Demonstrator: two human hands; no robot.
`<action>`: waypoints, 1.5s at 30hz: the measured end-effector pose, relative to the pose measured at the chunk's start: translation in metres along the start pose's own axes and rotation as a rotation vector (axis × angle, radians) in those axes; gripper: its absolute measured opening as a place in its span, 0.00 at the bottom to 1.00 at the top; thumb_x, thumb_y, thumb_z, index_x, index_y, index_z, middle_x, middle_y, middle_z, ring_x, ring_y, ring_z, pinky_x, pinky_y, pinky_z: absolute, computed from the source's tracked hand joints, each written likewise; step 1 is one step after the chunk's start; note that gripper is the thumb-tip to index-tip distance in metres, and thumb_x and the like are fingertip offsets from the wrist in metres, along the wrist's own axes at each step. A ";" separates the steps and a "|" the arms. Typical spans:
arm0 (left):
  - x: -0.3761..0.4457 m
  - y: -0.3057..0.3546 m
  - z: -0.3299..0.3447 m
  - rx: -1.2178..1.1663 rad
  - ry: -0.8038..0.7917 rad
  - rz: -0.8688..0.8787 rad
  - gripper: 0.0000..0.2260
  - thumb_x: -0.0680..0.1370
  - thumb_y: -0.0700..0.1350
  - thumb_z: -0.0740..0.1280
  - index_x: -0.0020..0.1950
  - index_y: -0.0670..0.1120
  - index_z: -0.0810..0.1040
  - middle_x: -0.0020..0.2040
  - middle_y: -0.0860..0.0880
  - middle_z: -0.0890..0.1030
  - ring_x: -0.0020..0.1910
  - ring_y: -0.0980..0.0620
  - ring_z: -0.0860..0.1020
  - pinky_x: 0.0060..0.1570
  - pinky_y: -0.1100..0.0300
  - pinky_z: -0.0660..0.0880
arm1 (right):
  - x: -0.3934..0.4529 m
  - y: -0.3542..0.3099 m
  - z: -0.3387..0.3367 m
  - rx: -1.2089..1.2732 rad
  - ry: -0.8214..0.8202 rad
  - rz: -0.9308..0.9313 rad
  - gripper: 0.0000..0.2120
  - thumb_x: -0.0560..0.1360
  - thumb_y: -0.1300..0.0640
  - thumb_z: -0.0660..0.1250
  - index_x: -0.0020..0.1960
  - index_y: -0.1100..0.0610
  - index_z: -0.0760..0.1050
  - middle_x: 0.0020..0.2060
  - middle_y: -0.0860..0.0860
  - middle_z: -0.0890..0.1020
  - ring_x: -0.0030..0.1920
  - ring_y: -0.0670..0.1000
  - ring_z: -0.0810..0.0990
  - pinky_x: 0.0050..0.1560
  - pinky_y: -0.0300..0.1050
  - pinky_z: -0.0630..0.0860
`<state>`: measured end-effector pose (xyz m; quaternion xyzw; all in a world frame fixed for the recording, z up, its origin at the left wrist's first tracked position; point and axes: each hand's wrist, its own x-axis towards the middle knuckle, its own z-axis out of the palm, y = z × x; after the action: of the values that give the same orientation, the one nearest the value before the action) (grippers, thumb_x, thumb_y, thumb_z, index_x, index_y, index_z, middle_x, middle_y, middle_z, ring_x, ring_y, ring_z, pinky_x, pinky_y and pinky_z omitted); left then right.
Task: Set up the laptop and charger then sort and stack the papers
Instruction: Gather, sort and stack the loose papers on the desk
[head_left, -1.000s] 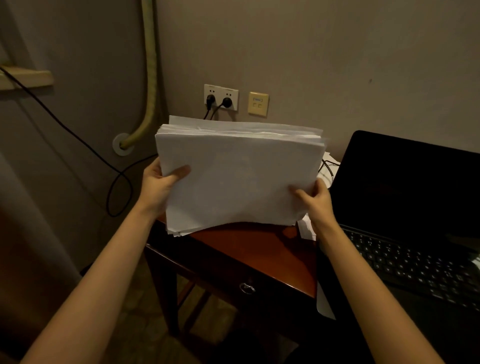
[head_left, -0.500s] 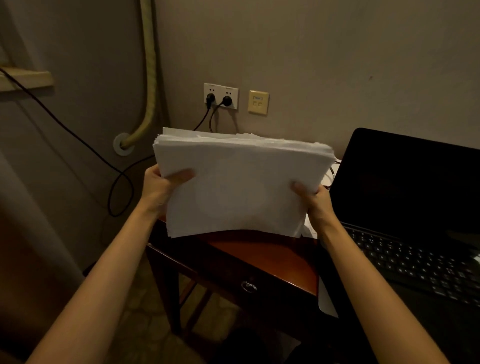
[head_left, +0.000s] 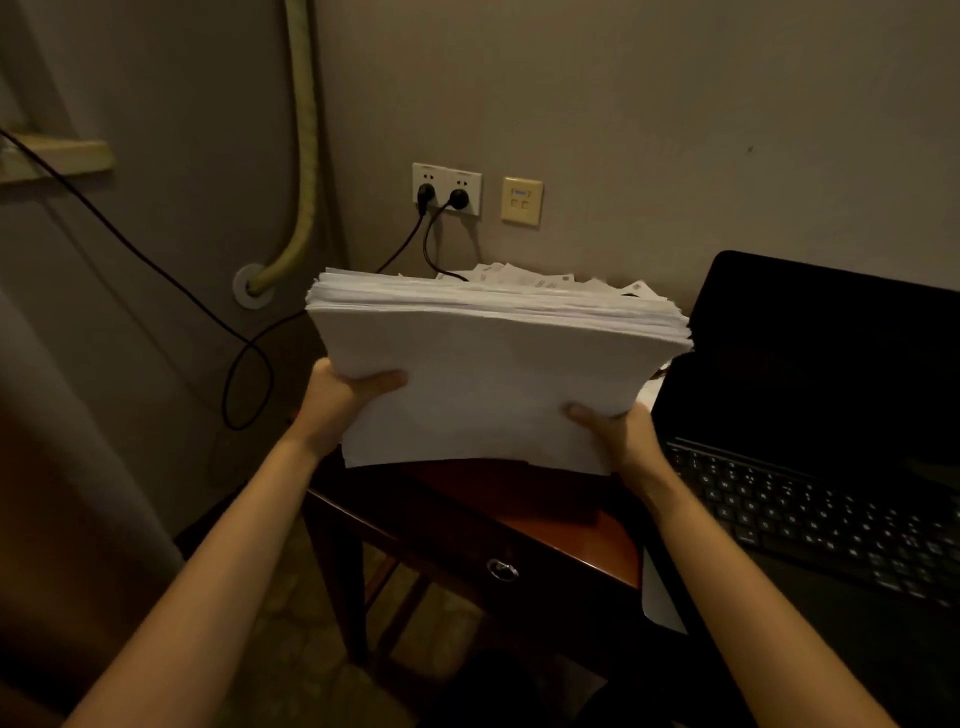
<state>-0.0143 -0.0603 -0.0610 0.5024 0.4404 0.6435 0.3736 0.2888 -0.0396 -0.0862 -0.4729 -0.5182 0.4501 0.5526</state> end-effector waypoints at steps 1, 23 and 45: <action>-0.003 -0.007 -0.001 0.002 0.004 -0.025 0.14 0.69 0.33 0.73 0.47 0.49 0.79 0.39 0.60 0.84 0.43 0.59 0.81 0.37 0.68 0.77 | -0.002 0.007 0.000 -0.017 0.002 0.030 0.20 0.66 0.65 0.75 0.57 0.58 0.76 0.50 0.51 0.83 0.51 0.52 0.82 0.50 0.46 0.80; -0.010 0.010 -0.058 0.408 -0.737 -0.829 0.45 0.55 0.75 0.68 0.63 0.48 0.78 0.63 0.45 0.77 0.59 0.44 0.78 0.59 0.52 0.75 | 0.026 -0.046 0.020 -0.764 -0.556 0.246 0.17 0.64 0.56 0.78 0.51 0.57 0.79 0.46 0.53 0.83 0.48 0.53 0.81 0.45 0.42 0.77; -0.038 -0.021 -0.022 0.767 -0.087 -0.580 0.26 0.75 0.55 0.69 0.67 0.42 0.68 0.61 0.45 0.77 0.52 0.47 0.77 0.44 0.57 0.72 | 0.026 0.015 0.103 -1.324 -0.479 -0.049 0.28 0.80 0.39 0.50 0.76 0.49 0.53 0.73 0.59 0.61 0.73 0.60 0.58 0.73 0.58 0.57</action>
<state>-0.0268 -0.0926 -0.0955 0.4871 0.7516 0.2824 0.3436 0.1875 -0.0058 -0.0959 -0.5859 -0.8011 0.1192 0.0291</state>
